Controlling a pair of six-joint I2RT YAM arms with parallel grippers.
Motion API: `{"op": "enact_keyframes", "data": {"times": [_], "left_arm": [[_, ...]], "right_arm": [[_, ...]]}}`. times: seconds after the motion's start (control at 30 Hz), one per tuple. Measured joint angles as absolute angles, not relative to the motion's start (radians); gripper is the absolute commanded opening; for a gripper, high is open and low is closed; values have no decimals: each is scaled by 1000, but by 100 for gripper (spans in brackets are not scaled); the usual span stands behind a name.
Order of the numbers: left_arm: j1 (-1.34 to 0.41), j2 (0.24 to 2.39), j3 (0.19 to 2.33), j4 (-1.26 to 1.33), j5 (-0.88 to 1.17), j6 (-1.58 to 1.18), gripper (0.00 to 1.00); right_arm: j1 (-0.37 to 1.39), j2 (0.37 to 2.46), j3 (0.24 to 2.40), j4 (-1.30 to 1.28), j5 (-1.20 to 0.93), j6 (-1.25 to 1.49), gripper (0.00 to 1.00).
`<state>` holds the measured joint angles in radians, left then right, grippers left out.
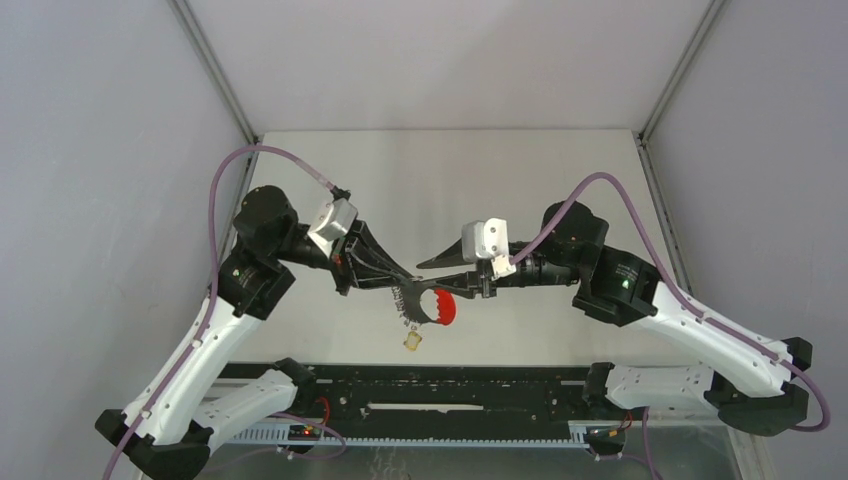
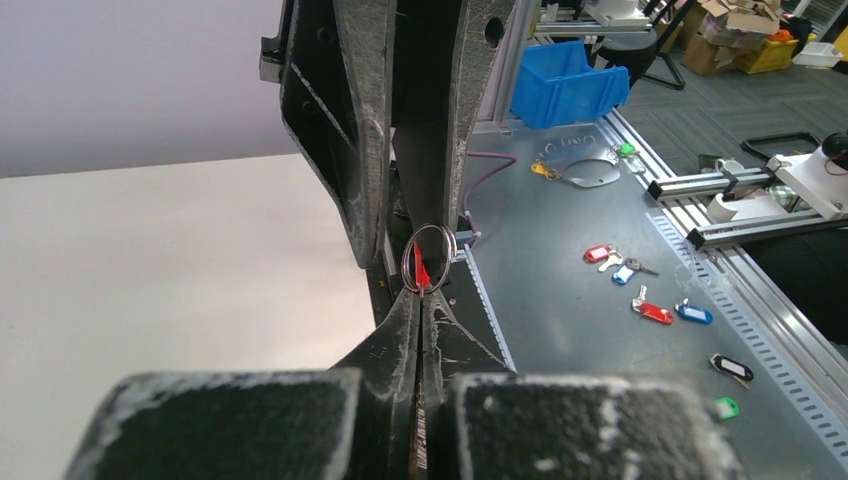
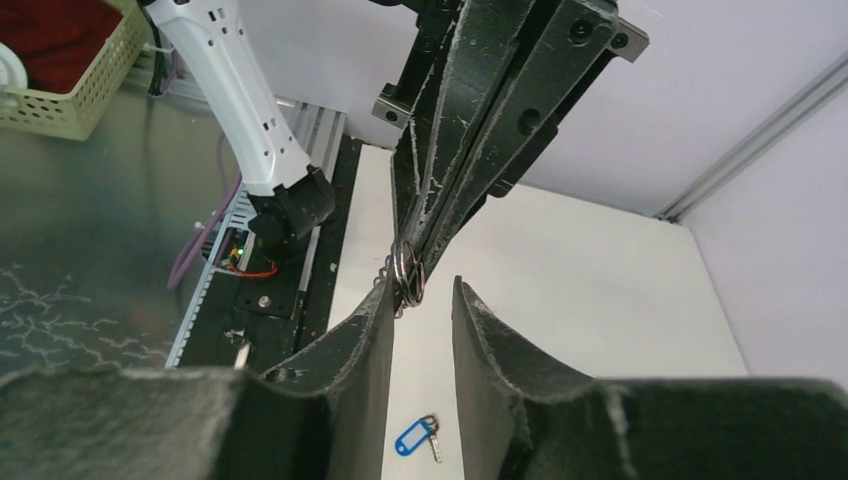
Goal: Put the keys on the keyring
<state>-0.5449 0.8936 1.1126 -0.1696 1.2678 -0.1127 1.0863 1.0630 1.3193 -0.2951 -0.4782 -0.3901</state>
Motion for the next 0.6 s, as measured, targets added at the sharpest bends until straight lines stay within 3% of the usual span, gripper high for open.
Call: {"op": "enact_keyframes", "data": {"times": [0.37,0.6], "left_arm": [[-545,894,1113,-197,1280,-79,0],[-545,894,1100,-202,1296,-62,1]], "right_arm": [[1086,1081,1339,-325,-526,-405,1],[1086,1082,1339,-334,-529,-394,0]]}}
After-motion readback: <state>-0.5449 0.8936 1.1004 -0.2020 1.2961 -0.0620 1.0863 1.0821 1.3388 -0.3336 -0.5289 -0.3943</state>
